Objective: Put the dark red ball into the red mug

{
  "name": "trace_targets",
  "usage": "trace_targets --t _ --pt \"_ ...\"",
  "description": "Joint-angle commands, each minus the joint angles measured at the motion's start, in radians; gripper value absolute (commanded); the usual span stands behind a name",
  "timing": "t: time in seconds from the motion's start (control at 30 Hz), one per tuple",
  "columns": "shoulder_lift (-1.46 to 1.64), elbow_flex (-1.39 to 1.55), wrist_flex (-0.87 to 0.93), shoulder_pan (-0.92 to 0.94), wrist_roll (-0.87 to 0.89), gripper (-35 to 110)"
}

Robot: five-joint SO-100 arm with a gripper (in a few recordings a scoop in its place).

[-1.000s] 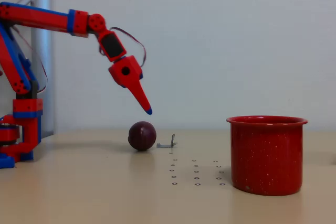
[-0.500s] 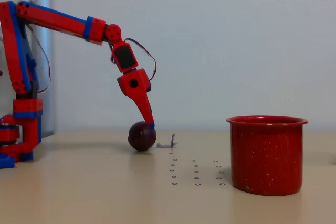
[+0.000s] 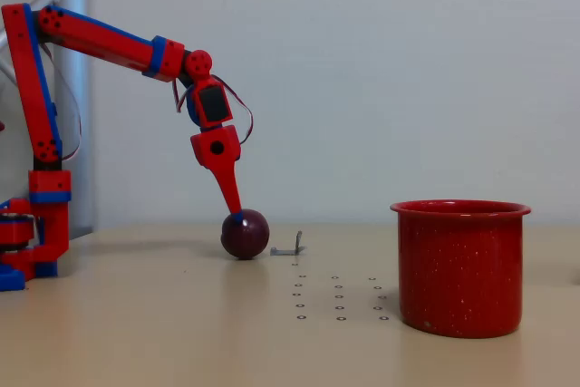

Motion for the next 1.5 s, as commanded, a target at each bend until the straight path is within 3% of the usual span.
trace_targets --t 0.0,0.77,1.07,1.47 --pt "0.089 -0.064 0.018 -0.014 0.012 44" --pt "-0.072 -0.239 -0.002 0.124 -0.071 45" --pt "-0.089 -0.158 -0.092 0.075 -0.020 44" --pt "-0.020 -0.005 -0.121 0.087 -0.087 44"
